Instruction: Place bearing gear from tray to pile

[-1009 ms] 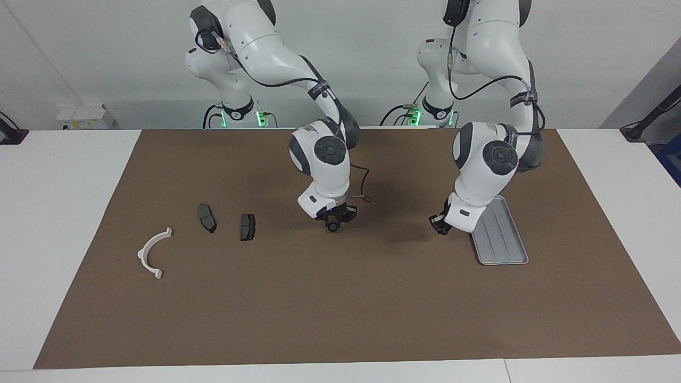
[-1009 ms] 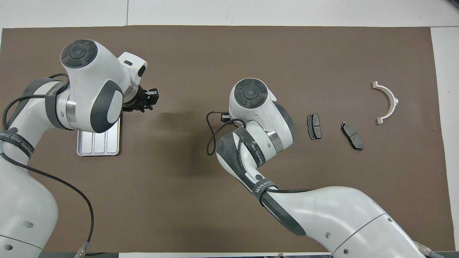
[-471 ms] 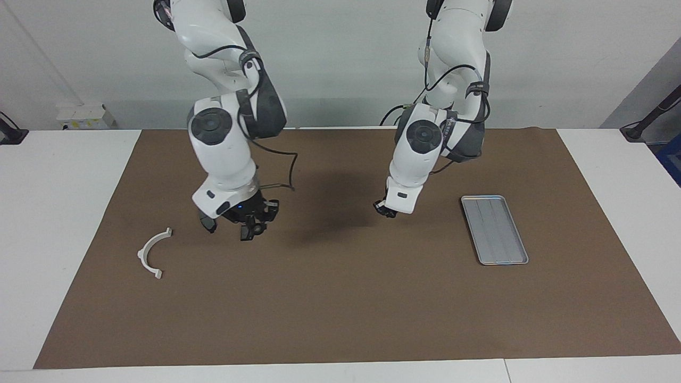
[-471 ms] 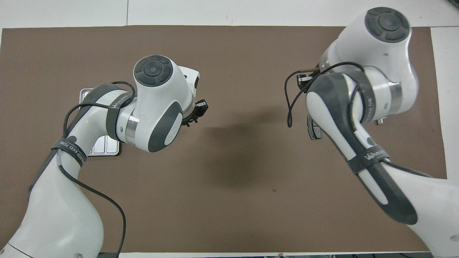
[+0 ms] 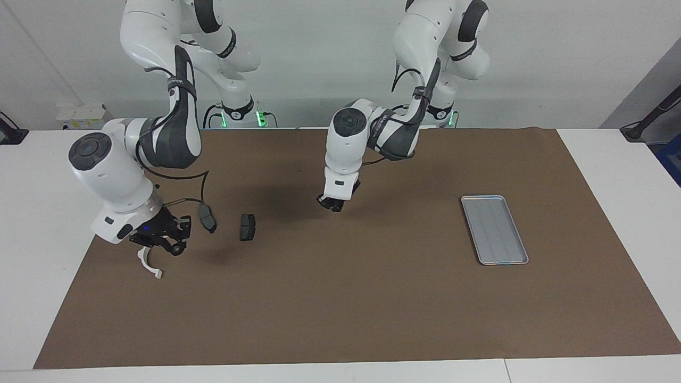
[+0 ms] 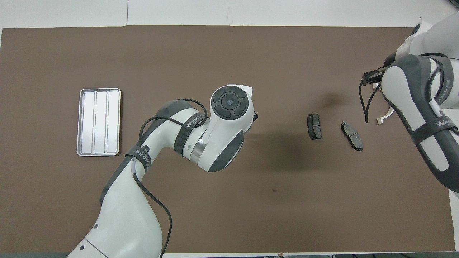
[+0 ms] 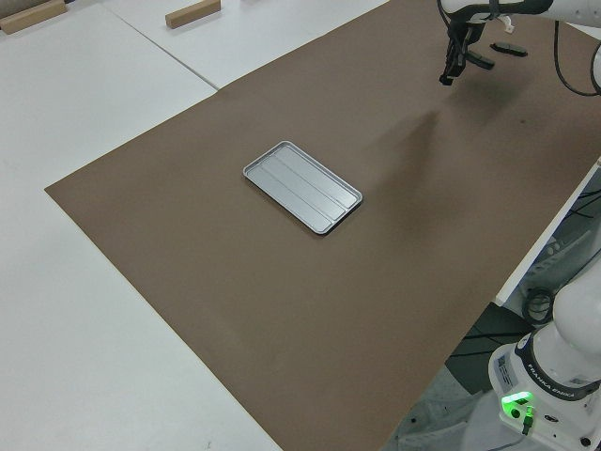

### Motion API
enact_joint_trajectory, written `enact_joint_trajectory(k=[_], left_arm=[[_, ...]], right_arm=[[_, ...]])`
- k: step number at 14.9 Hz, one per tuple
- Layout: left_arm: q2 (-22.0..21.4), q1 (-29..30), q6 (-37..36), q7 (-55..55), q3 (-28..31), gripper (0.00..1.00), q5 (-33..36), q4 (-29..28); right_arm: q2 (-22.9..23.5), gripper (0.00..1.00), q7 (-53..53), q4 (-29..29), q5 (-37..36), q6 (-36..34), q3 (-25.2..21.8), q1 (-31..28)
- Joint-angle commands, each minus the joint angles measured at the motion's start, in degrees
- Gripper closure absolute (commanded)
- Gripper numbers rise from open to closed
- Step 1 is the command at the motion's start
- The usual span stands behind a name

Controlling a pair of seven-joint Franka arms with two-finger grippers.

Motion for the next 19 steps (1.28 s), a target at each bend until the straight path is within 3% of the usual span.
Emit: enact_joint_trajectory(k=[1, 9, 15, 19], left_arm=[[3.49, -1.21, 2.1, -1.73, 1.54, 0.98, -0.79, 2.23], [4.28, -1.31, 4.84, -2.44, 1.71, 0.97, 0.88, 1.0], [4.28, -1.31, 7.04, -2.44, 1.71, 0.97, 0.97, -1.2], [4.28, -1.31, 7.65, -2.44, 1.71, 0.96, 0.97, -2.08]], right_arm=[[-0.35, 1.0, -2.34, -4.6, 0.59, 4.72, 0.93, -0.69], [0.17, 1.0, -5.76, -10.76, 0.59, 9.92, 0.93, -2.1], [1.84, 1.0, -6.2, -11.2, 0.59, 10.09, 0.93, -2.19], [2.28, 1.0, -6.73, -13.66, 0.59, 14.39, 0.93, -2.19]])
